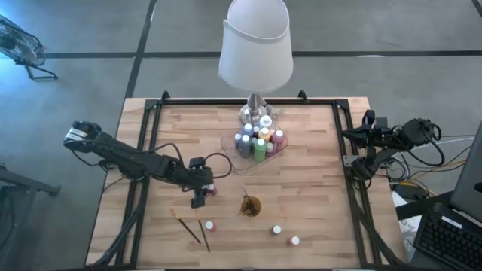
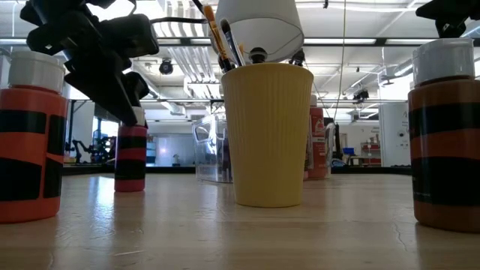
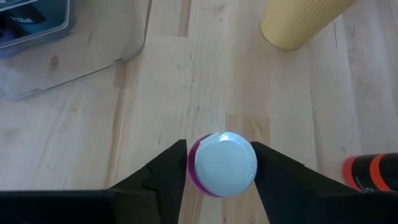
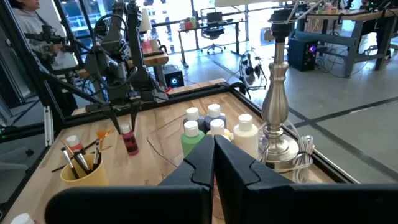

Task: Pick & Place Paint Supplies
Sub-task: Put the pink bottle into the transparent bin

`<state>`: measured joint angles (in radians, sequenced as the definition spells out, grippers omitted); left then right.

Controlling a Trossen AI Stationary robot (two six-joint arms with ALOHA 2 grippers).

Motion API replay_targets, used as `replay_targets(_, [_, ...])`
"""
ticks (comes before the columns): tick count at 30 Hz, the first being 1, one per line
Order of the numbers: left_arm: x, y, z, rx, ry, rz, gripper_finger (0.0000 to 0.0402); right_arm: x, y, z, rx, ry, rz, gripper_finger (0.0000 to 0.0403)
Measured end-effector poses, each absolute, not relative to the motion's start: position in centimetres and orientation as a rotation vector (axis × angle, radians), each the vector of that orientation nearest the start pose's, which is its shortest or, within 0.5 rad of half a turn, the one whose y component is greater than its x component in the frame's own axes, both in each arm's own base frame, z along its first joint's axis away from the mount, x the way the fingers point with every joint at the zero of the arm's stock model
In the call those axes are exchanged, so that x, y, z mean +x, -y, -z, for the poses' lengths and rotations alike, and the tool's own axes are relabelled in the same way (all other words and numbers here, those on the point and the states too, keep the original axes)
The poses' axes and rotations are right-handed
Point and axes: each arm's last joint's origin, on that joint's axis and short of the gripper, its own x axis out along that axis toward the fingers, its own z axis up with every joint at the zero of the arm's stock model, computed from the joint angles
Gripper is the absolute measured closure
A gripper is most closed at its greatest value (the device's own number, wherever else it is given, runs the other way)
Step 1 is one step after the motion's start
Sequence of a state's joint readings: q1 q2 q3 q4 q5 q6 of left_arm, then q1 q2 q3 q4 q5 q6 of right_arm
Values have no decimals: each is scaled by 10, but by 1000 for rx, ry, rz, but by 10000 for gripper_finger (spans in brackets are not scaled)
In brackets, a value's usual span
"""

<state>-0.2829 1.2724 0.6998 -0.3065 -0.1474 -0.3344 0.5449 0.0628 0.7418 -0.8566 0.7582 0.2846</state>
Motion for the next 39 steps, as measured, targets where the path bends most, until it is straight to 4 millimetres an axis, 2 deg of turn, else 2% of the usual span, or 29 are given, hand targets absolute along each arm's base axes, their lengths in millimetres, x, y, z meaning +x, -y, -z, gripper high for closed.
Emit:
replay_targets(8, [234, 63, -200, -114, -862, -16, 279, 8, 19, -305, 175, -110, 231, 394])
replay_targets(15, [234, 63, -200, -115, -863, -16, 261, 8, 19, -305, 175, -110, 231, 394])
replay_targets(23, [234, 63, -200, -115, -863, -17, 277, 8, 19, -305, 175, -110, 231, 394])
replay_targets(29, [234, 63, -200, -117, -864, -17, 266, 8, 19, -305, 175, -110, 231, 394])
replay_targets(39, [235, 64, -202, -126, -860, -18, 271, 8, 19, -305, 175, -110, 231, 394])
